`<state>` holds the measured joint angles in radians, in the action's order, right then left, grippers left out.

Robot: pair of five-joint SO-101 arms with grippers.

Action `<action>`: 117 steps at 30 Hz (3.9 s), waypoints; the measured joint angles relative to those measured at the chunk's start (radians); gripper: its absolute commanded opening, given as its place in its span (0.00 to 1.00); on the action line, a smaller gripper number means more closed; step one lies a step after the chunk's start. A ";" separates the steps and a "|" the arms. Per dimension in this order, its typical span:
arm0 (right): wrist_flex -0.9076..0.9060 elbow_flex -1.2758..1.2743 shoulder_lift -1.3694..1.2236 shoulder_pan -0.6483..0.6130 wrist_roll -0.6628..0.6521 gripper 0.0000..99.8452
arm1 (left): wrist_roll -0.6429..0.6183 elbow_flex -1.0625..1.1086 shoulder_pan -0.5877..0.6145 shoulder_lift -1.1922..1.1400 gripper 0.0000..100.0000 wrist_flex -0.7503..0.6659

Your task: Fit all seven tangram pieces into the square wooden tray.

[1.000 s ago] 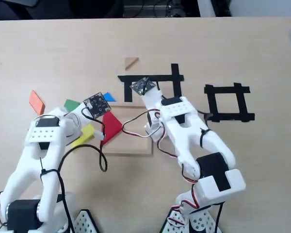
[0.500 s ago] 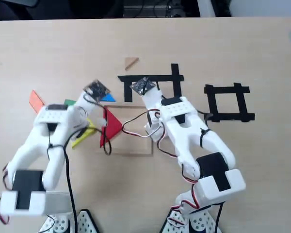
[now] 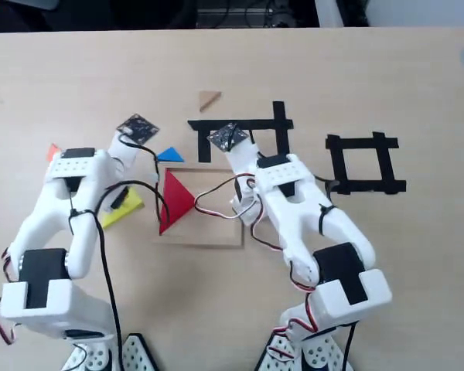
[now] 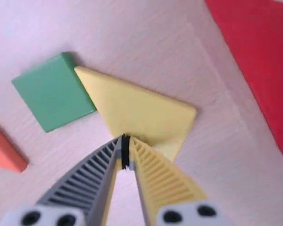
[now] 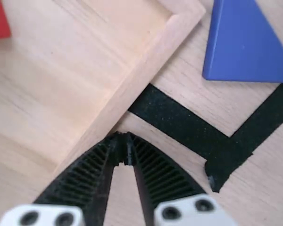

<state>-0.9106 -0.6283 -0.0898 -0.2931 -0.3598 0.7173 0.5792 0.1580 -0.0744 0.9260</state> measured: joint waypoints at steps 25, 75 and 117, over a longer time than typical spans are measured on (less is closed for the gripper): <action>0.000 0.000 0.000 0.000 0.000 0.01 | -0.014 -0.160 -0.075 -0.117 0.03 0.178; 0.002 0.000 0.000 -0.005 -0.040 0.01 | -0.011 -0.290 -0.098 -0.186 0.03 0.345; 0.002 0.000 0.000 -0.005 -0.040 0.01 | 0.275 0.517 -0.281 0.512 0.03 0.224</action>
<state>-0.9091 -0.6283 -0.0898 -0.2977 -0.3997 0.9920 1.0963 -0.1227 0.4381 1.1500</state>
